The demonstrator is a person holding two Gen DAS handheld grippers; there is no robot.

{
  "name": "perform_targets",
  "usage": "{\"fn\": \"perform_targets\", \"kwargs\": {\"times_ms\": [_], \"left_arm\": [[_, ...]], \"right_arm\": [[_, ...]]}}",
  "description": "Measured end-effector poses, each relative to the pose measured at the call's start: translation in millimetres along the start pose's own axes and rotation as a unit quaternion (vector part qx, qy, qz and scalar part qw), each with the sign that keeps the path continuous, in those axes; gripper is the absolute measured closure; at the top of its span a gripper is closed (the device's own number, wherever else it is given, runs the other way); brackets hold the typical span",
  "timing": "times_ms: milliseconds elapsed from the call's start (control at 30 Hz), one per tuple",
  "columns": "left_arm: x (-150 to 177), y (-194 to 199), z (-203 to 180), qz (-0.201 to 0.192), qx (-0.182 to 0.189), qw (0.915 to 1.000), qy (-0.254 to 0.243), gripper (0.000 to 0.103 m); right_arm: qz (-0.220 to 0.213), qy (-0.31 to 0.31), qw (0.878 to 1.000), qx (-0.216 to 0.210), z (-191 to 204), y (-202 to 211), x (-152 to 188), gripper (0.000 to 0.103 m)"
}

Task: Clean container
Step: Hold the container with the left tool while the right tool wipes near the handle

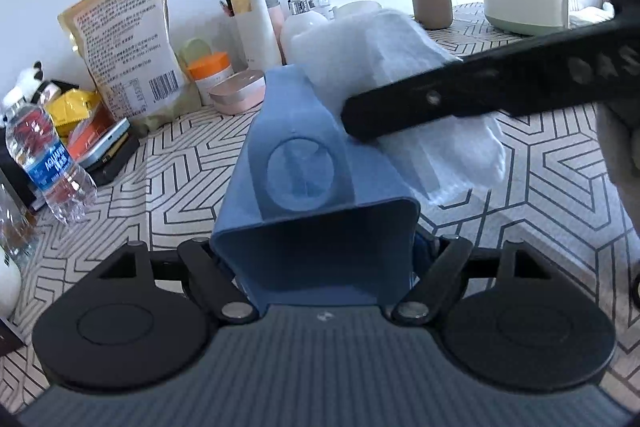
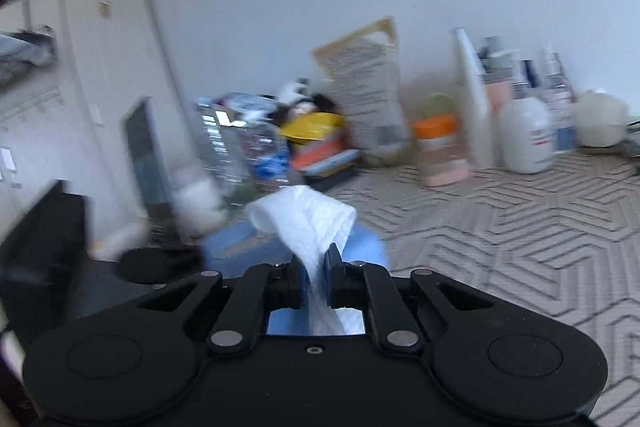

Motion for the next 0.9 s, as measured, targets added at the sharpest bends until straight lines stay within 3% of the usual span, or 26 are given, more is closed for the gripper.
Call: {"fn": "perform_targets", "kwargs": {"times_ms": [300,367,467,600,833,900], "left_arm": [[0.0,-0.9,1.3,0.002,0.004,1.0,0.006,0.026],[-0.3,-0.5,0.0,0.001,0.002,1.0,0.002,0.026],[-0.5,-0.4,0.6,0.002,0.004,1.0,0.005,0.026],[-1.0,0.3,-0.2,0.001,0.002,1.0,0.003,0.026],[-1.6,-0.2,1.0,0.002,0.004,1.0,0.007,0.026],[-1.8,-0.1,1.2,0.002,0.004,1.0,0.007,0.026]], "right_arm": [[0.005,-0.025,0.995,-0.095,16.9,3.7,4.3,0.091],[0.005,-0.034,0.996,-0.086,13.7,2.3,4.3,0.092],[0.004,-0.013,0.999,-0.037,7.5,-4.0,-1.0,0.092],[0.003,-0.025,1.0,-0.015,-3.2,-10.7,-4.8,0.092],[0.022,-0.021,0.999,-0.038,-2.3,-22.1,-9.4,0.089],[0.022,-0.034,0.997,-0.062,2.0,-17.6,-4.3,0.089]]}}
Point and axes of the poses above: each gripper's, at about its wrist camera, not at the fingertips, and y roughly against the way its jaws point, z to its left, x to its underside, the point moved 6 cm from there along -y, roughly the way its jaws point, and after that the axes turned 6 degrees about -z, right-handed, at the moved point
